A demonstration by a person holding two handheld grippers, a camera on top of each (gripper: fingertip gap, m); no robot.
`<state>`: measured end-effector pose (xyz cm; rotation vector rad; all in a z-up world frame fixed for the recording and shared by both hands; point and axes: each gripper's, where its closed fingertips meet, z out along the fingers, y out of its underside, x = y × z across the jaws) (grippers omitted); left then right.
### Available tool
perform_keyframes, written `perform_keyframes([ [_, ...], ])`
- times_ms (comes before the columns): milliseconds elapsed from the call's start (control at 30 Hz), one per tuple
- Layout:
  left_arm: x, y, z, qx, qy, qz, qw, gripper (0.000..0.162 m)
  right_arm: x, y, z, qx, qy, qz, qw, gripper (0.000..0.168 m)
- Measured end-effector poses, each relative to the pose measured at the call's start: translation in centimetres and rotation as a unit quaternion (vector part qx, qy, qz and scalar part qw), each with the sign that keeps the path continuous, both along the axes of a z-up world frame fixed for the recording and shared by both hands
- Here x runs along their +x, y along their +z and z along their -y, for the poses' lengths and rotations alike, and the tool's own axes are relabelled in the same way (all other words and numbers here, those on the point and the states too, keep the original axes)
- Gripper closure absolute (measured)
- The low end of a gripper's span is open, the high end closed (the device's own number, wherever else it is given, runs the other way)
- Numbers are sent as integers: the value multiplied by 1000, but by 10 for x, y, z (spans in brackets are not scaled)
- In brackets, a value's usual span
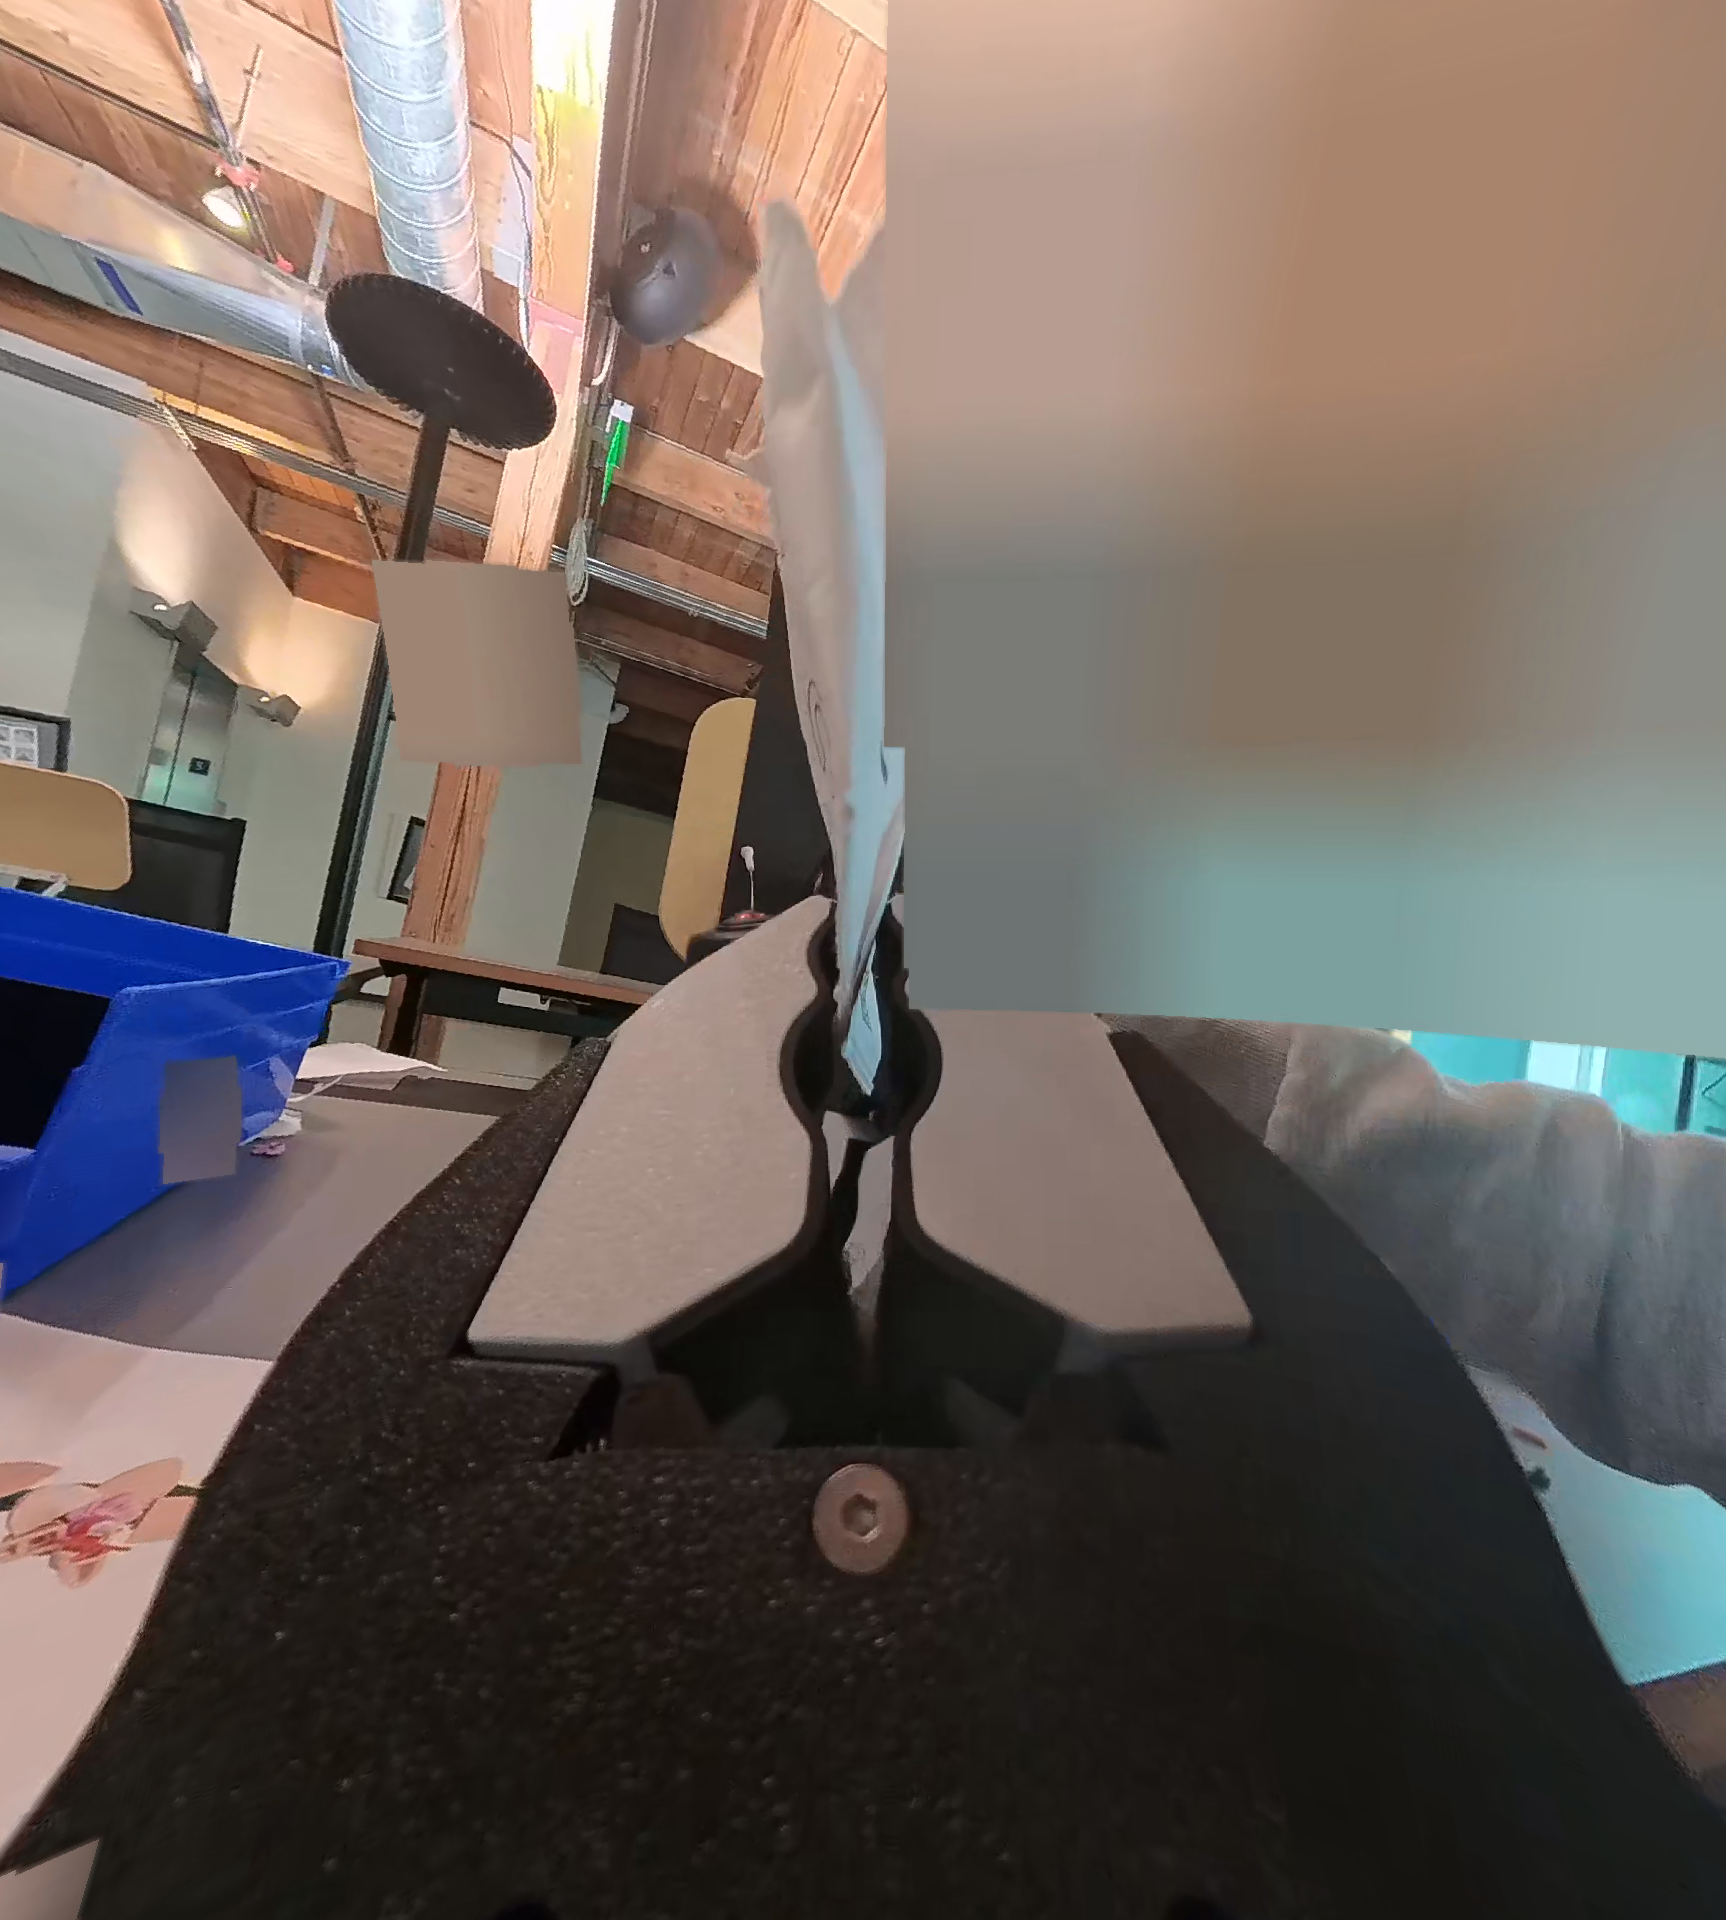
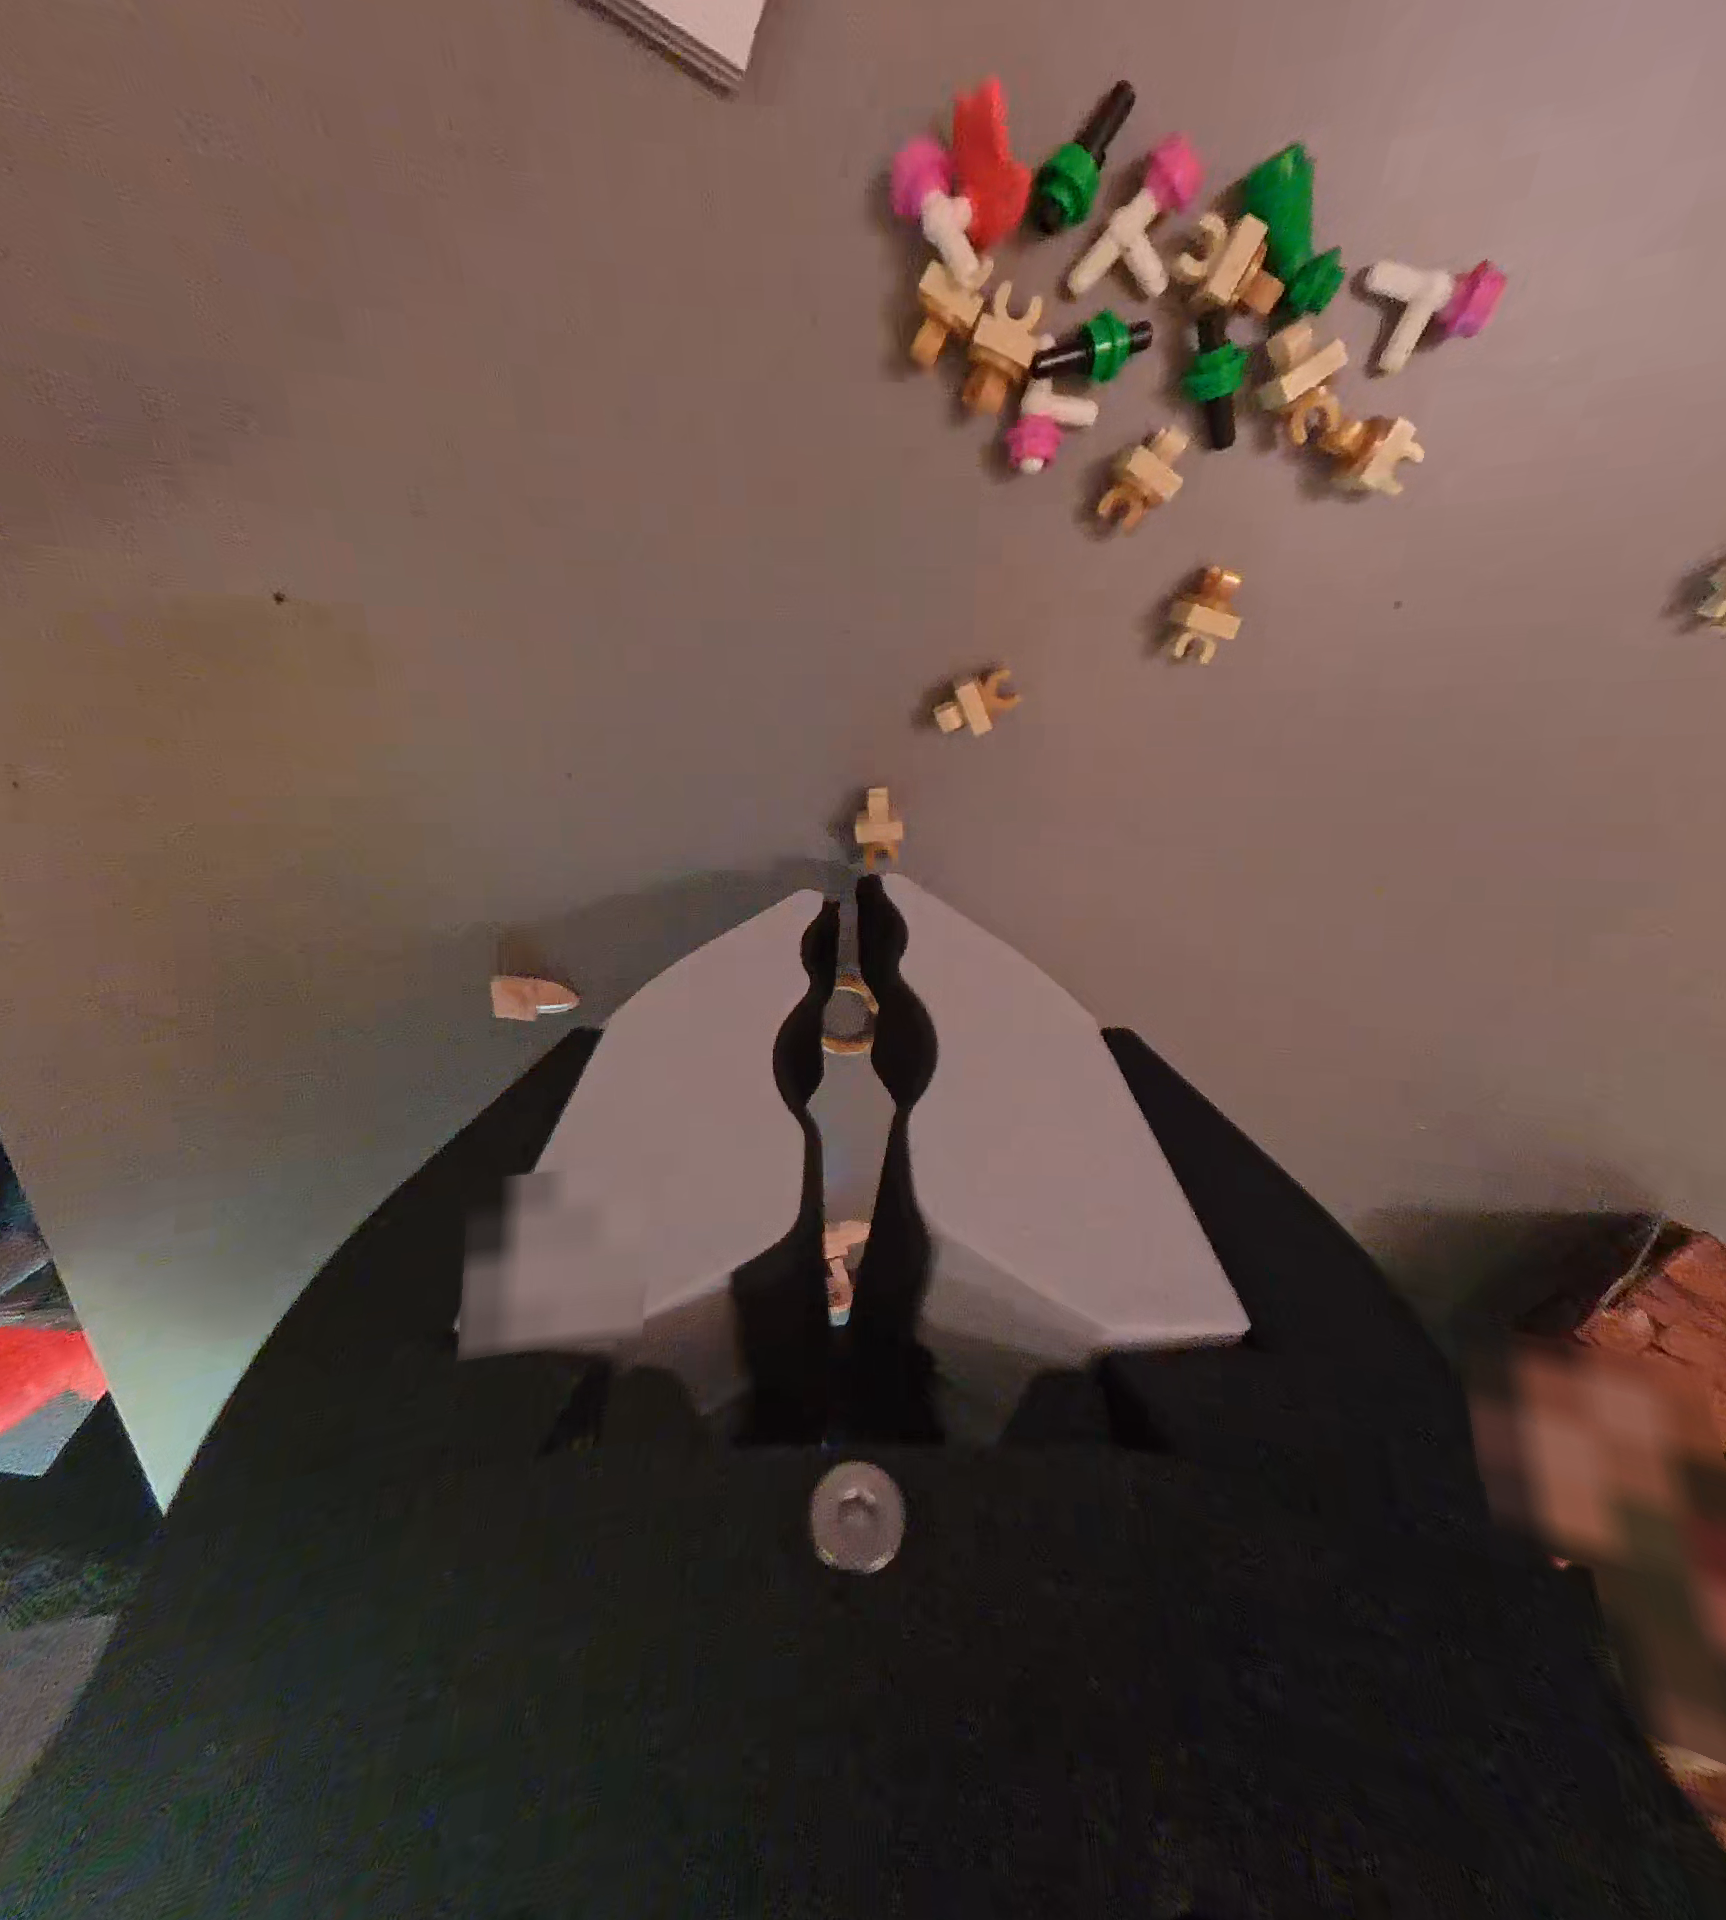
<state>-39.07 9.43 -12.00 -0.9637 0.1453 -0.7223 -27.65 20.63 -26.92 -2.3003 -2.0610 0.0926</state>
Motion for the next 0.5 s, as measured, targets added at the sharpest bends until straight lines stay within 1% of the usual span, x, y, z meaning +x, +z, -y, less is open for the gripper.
perform_keyframes([
  [33,1,0,0,0,1,-6,1000,158,0,-3,-2,-1,-4,8,1000,165],
  [67,3,-1,0,-1,0,-11,1000,158,-1,-5,-2,-12,-4,12,1000,166],
  [167,4,-4,-3,-5,-3,-10,1000,159,-23,-5,-17,12,-13,-35,999,165],
  [233,1,-5,-4,-6,-1,-5,1000,158,-48,0,-39,70,-17,-98,993,165],
  [267,0,-5,-4,-7,-2,-4,1000,158,-52,3,-41,75,-25,-114,990,164],
  [300,1,-5,-4,-8,-3,-3,1000,158,-52,8,-41,72,-35,-124,989,162],
  [333,2,-5,-4,-9,-5,-5,1000,158,-48,14,-35,62,-36,-131,989,156],
  [367,3,-6,-4,-10,-8,-8,1000,158,-38,19,-29,53,-35,-121,991,147],
  [400,5,-7,-4,-11,-15,-11,1000,158,-20,21,-25,44,-39,-89,994,137],
  [467,14,-7,-1,-10,-43,-14,999,158,13,19,-15,17,-42,-25,999,137],
  [500,17,-7,0,-11,-56,-14,998,158,23,17,-11,3,-40,-10,999,137],
])
